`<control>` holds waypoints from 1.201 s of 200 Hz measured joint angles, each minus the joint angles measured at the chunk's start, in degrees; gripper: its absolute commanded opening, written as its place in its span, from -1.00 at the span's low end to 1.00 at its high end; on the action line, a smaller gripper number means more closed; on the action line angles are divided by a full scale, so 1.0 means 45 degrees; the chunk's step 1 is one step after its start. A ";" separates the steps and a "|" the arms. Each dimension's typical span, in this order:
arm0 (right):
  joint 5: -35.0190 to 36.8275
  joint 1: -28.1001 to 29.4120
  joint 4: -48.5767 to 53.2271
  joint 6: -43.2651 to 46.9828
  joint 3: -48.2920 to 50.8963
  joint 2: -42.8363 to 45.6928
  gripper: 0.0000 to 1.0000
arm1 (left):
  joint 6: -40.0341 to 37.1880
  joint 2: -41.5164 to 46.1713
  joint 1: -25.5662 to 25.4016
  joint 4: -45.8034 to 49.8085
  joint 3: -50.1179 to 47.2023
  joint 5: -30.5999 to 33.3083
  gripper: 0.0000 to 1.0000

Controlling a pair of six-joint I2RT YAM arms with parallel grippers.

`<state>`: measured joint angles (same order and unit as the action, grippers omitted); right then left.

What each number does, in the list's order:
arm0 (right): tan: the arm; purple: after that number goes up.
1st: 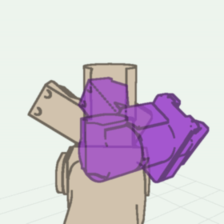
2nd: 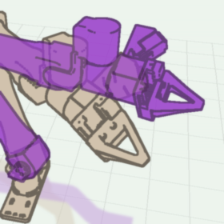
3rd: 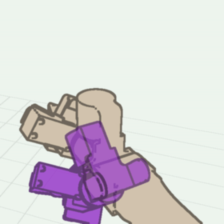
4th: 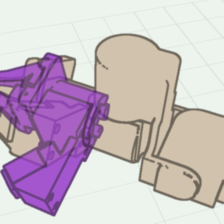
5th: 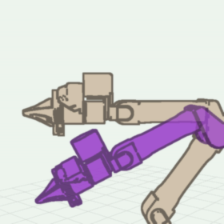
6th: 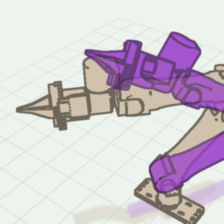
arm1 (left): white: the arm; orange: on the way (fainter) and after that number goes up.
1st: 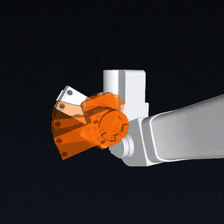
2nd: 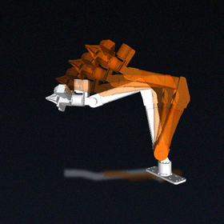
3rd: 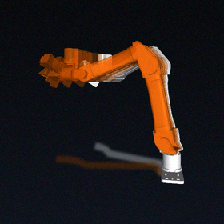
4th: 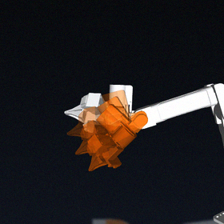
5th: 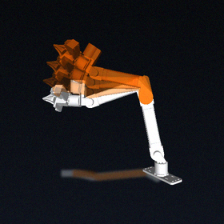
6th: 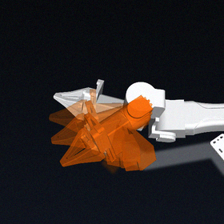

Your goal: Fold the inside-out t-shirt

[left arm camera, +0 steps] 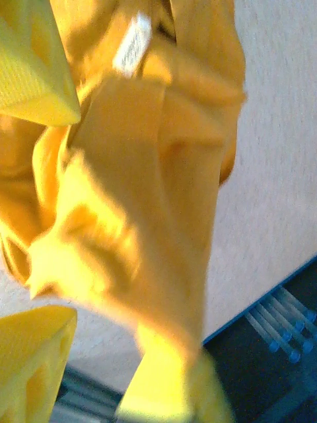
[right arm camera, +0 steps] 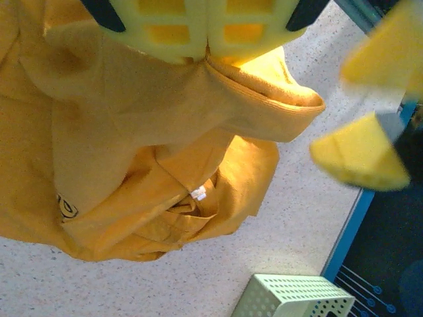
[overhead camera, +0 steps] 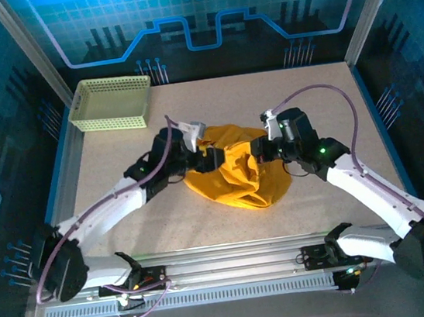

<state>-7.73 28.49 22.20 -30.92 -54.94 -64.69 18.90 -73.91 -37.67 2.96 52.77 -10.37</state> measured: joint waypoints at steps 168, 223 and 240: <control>0.0126 0.0393 -0.0287 0.0199 -0.0437 -0.0466 -0.21 | -0.0505 -0.2181 -0.1438 -0.0282 0.0865 0.2399 -1.00; 0.0287 0.0262 -0.0447 0.0661 0.0903 0.0748 -0.11 | 0.1175 -0.1715 0.0588 -0.2618 -0.0622 -0.1030 -1.00; 0.0228 0.0782 -0.0748 0.0685 0.1535 0.1326 -0.14 | 0.1399 -0.1710 0.0583 -0.2895 -0.0617 -0.1588 -1.00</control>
<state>-6.70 32.01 18.83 -27.83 -48.03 -58.72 25.19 -81.60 -35.05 -10.07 50.00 -17.52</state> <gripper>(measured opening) 0.445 0.058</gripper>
